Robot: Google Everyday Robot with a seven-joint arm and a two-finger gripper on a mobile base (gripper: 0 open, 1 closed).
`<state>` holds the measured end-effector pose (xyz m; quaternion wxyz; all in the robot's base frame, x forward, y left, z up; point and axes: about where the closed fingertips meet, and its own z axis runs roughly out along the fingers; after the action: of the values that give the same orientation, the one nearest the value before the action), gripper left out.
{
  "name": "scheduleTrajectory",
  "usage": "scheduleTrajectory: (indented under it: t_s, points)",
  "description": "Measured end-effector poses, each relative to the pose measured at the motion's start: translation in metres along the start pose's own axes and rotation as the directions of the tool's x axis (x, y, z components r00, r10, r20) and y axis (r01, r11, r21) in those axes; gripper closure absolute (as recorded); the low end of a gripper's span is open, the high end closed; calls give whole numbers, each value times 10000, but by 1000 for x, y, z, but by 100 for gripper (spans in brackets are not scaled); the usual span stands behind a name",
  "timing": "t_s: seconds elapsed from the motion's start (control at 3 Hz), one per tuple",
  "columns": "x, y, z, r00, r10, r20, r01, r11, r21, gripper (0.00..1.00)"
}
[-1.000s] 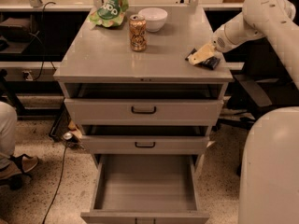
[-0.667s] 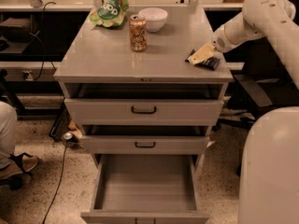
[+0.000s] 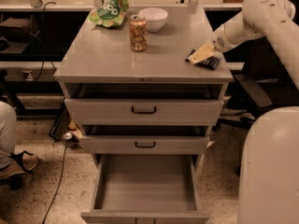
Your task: Place rxbar blueberry into bottom drawer
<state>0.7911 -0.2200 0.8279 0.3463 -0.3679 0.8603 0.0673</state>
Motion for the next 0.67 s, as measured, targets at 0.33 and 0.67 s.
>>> scheduleTrajectory:
  t_s: [0.33, 0.67]
  points:
    - [0, 0, 0, 10000, -1, 1, 1, 10000, 0, 100]
    - [0, 0, 0, 10000, -2, 2, 2, 10000, 1, 100]
